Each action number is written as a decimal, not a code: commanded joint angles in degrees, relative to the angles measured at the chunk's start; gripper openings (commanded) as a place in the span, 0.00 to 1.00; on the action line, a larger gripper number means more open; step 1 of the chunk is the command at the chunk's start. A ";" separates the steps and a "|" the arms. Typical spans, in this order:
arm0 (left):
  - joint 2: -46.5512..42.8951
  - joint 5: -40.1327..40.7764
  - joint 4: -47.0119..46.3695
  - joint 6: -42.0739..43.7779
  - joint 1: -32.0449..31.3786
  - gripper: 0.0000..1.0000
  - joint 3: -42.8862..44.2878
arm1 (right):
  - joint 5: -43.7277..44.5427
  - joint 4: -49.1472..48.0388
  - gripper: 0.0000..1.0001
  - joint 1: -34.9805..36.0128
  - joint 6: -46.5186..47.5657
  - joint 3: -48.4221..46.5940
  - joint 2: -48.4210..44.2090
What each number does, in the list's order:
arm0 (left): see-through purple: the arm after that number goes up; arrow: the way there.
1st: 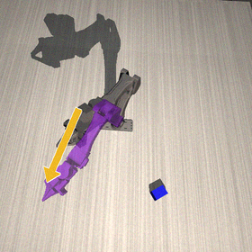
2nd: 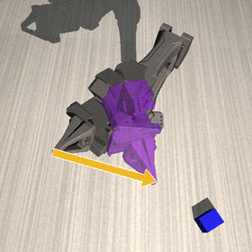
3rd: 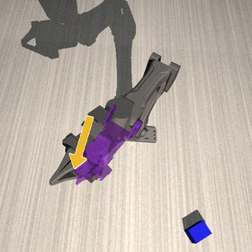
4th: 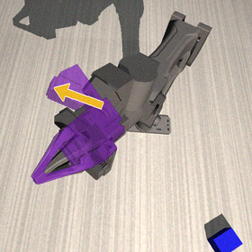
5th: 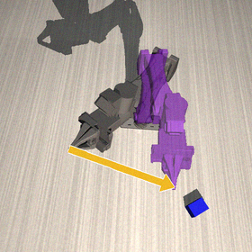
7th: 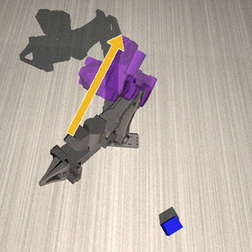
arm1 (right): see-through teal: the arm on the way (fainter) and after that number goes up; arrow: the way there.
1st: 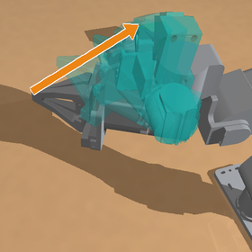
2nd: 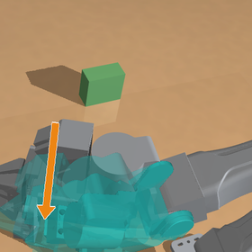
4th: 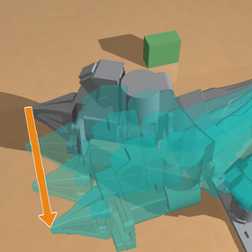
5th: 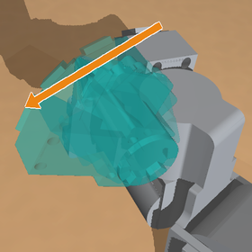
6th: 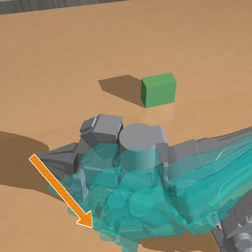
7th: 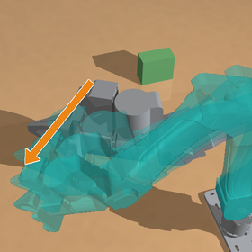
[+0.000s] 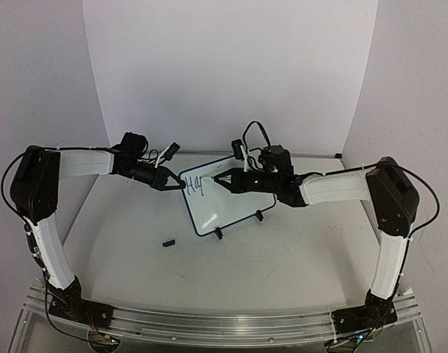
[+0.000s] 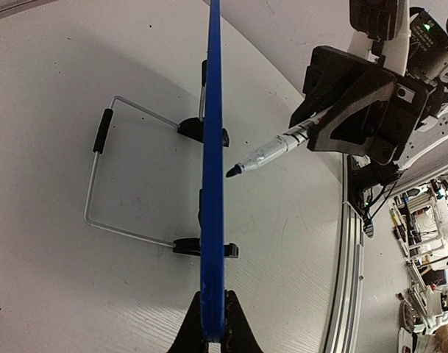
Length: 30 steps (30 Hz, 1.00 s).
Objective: Write a sentence on the whiteboard
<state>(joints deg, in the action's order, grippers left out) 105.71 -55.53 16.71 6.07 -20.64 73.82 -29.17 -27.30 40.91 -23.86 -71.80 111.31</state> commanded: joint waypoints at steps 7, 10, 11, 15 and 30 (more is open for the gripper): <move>-1.23 3.14 2.53 3.33 -0.80 0.00 1.37 | 6.30 -0.59 0.00 -0.21 -0.47 -1.04 0.26; -1.28 3.13 2.58 3.34 -0.80 0.00 1.32 | 7.68 -0.55 0.00 -0.21 -0.32 -0.06 -0.52; -1.29 3.14 2.50 3.34 -0.80 0.00 1.32 | 7.93 -0.51 0.00 -0.18 -0.26 0.26 -0.75; -1.41 3.08 2.62 3.36 -0.85 0.00 1.33 | 9.38 -0.52 0.00 -0.18 0.05 1.91 -1.92; -1.39 3.22 2.61 3.47 -0.99 0.00 1.32 | 2.78 0.75 0.00 -0.06 1.19 1.61 -1.27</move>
<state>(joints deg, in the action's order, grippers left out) 105.71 -55.37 17.04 6.02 -20.64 73.93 -24.34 -27.94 41.10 -23.73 -68.79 110.08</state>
